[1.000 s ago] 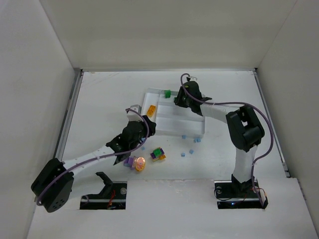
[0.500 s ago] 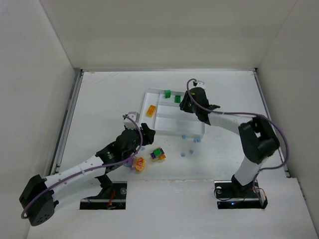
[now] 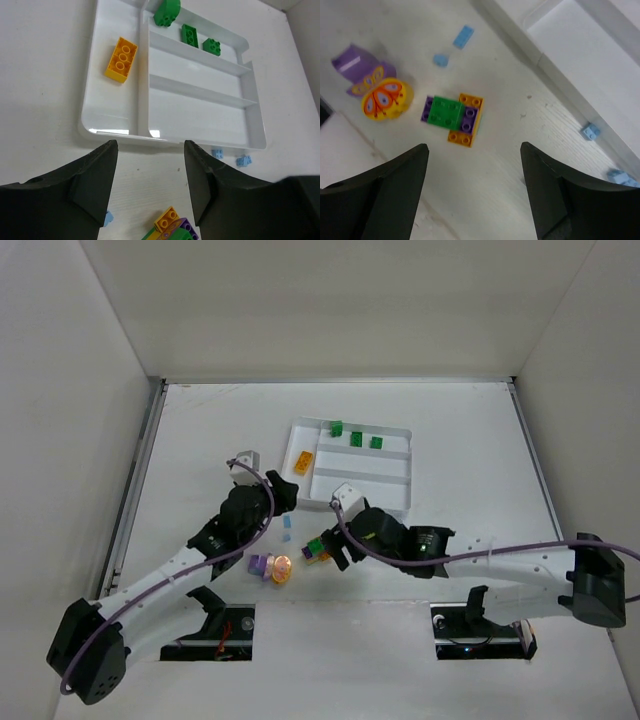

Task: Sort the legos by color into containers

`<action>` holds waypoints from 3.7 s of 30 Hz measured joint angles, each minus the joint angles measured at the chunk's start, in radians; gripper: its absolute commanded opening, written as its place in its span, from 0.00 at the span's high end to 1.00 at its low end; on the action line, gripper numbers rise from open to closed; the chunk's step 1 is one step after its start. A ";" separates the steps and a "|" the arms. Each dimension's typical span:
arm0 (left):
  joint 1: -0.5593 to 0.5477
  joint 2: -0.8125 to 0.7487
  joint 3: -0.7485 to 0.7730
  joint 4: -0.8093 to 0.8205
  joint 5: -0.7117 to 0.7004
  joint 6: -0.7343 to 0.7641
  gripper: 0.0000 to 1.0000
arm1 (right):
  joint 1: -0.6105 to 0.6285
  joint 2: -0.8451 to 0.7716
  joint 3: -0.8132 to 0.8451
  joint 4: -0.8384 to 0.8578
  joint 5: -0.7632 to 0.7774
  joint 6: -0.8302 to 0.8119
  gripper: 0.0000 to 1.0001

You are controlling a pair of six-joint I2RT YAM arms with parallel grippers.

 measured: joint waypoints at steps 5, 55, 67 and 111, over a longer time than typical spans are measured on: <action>0.047 -0.023 0.000 0.039 0.051 -0.018 0.47 | 0.069 0.051 0.063 -0.163 0.010 -0.135 0.12; 0.198 -0.198 -0.065 0.018 0.185 -0.051 0.47 | -0.030 0.473 0.291 -0.087 -0.314 -0.564 0.41; 0.198 -0.197 -0.065 0.019 0.185 -0.062 0.47 | -0.031 0.486 0.271 -0.069 -0.327 -0.543 0.54; -0.165 0.381 0.112 0.599 0.162 -0.193 0.52 | -0.821 0.045 -0.296 0.932 -0.849 0.886 0.84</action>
